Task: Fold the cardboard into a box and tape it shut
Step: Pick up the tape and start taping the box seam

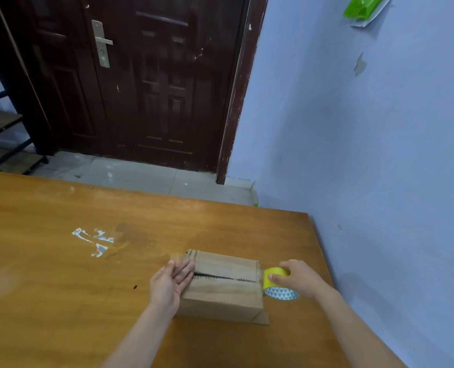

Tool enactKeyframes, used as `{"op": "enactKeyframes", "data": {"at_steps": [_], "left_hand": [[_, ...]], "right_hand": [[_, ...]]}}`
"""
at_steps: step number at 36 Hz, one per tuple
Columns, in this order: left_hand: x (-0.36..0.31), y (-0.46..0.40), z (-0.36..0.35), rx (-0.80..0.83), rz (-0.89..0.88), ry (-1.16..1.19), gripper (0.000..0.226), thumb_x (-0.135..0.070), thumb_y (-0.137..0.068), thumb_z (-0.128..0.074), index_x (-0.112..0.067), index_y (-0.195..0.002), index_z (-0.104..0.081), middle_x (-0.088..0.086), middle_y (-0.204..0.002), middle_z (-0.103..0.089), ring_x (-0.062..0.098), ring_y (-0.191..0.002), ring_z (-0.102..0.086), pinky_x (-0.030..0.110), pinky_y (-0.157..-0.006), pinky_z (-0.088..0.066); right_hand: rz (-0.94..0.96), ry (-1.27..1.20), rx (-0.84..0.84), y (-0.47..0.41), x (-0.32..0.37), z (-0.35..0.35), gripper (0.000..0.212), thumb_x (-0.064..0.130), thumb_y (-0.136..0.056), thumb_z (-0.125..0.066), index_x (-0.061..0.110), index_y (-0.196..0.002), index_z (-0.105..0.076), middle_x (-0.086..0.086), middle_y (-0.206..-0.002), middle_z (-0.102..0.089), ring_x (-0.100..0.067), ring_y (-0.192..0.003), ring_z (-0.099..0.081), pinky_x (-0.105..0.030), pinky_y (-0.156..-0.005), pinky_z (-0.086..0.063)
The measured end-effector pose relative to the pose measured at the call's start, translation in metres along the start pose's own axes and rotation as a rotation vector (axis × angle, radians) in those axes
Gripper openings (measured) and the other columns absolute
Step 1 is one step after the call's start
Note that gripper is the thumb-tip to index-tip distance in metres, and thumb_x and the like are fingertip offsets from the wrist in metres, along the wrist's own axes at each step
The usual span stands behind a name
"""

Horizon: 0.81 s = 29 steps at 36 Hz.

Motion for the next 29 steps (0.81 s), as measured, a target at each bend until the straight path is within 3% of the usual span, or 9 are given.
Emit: {"op": "enactKeyframes", "data": {"at_steps": [5,8,11,15,18,21,23,26,29], "left_hand": [[0.000,0.000,0.000,-0.013,-0.002,-0.008,0.027,-0.013,-0.102,-0.035,0.010,-0.111,-0.046,0.028,-0.102,-0.062,0.034,-0.095,-0.063,0.037,-0.068,-0.058],[0.000,0.000,0.001,-0.020,0.000,-0.008,0.027,-0.013,-0.102,-0.036,0.010,-0.111,-0.046,0.028,-0.102,-0.062,0.034,-0.094,-0.063,0.038,-0.068,-0.058],[0.000,-0.001,0.001,-0.019,0.002,-0.014,0.028,-0.014,-0.102,-0.036,0.011,-0.112,-0.046,0.027,-0.103,-0.063,0.034,-0.094,-0.064,0.038,-0.069,-0.058],[0.001,-0.001,0.002,-0.029,0.007,-0.020,0.030,-0.013,-0.101,-0.037,0.012,-0.114,-0.047,0.028,-0.104,-0.063,0.034,-0.095,-0.064,0.038,-0.069,-0.059],[0.002,0.000,0.003,-0.031,0.008,-0.020,0.030,-0.013,-0.101,-0.037,0.012,-0.115,-0.047,0.027,-0.103,-0.063,0.033,-0.095,-0.064,0.037,-0.068,-0.059],[0.002,-0.001,0.003,-0.030,0.006,-0.020,0.030,-0.014,-0.101,-0.037,0.011,-0.114,-0.047,0.028,-0.104,-0.063,0.033,-0.095,-0.064,0.037,-0.069,-0.059],[0.002,-0.001,0.002,-0.030,0.003,-0.016,0.028,-0.013,-0.101,-0.038,0.010,-0.113,-0.048,0.028,-0.104,-0.063,0.033,-0.096,-0.064,0.038,-0.070,-0.059],[0.002,0.000,0.002,-0.030,0.002,-0.010,0.026,-0.013,-0.101,-0.038,0.009,-0.111,-0.048,0.026,-0.102,-0.064,0.033,-0.095,-0.064,0.037,-0.069,-0.059],[0.003,-0.001,0.004,-0.034,-0.008,-0.012,0.025,-0.013,-0.101,-0.039,0.008,-0.108,-0.050,0.026,-0.101,-0.065,0.032,-0.093,-0.065,0.036,-0.069,-0.059]], "right_hand": [[0.013,0.017,0.019,-0.006,-0.002,-0.008,0.040,0.060,-0.084,-0.055,0.026,-0.105,-0.055,0.020,-0.076,-0.033,-0.001,-0.071,-0.042,-0.016,-0.061,-0.032],[0.008,0.025,0.022,-0.006,0.000,-0.007,0.028,0.059,-0.084,-0.055,0.034,-0.081,-0.044,0.019,-0.074,-0.035,0.003,-0.063,-0.038,-0.014,-0.057,-0.030],[0.014,0.027,0.036,-0.005,0.005,-0.007,0.038,0.058,-0.084,-0.056,0.041,-0.066,-0.026,0.020,-0.074,-0.029,0.004,-0.061,-0.033,-0.013,-0.056,-0.027],[-0.003,0.021,0.065,-0.006,0.004,-0.009,0.033,0.057,-0.083,-0.056,0.039,-0.066,-0.035,0.016,-0.073,-0.037,0.002,-0.060,-0.038,-0.017,-0.055,-0.032],[-0.018,0.024,0.077,-0.010,0.000,-0.012,0.027,0.060,-0.081,-0.056,0.033,-0.088,-0.054,0.020,-0.079,-0.037,0.005,-0.061,-0.035,-0.014,-0.055,-0.030],[-0.037,0.036,0.086,-0.013,-0.002,-0.012,0.062,0.060,-0.080,-0.057,0.018,-0.127,-0.056,0.011,-0.104,-0.057,0.000,-0.075,-0.050,-0.019,-0.067,-0.045],[-0.058,0.063,0.116,-0.012,0.000,-0.012,0.068,0.060,-0.081,-0.056,0.018,-0.133,-0.052,0.004,-0.116,-0.061,-0.008,-0.092,-0.058,-0.026,-0.082,-0.051],[-0.065,0.144,0.136,-0.013,0.005,-0.010,0.074,0.061,-0.081,-0.055,0.019,-0.141,-0.043,-0.001,-0.141,-0.050,-0.018,-0.123,-0.051,-0.032,-0.100,-0.044],[-0.041,0.245,0.122,-0.014,0.014,-0.008,0.071,0.060,-0.082,-0.053,0.021,-0.140,-0.043,-0.001,-0.142,-0.050,-0.020,-0.126,-0.050,-0.035,-0.102,-0.043]]}}
Point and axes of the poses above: each hand's wrist, its own y-axis away from the middle knuckle, its own z-axis out of the back of the hand, x = y × z, the point moved 8 cm from there along -y, towards the middle knuckle
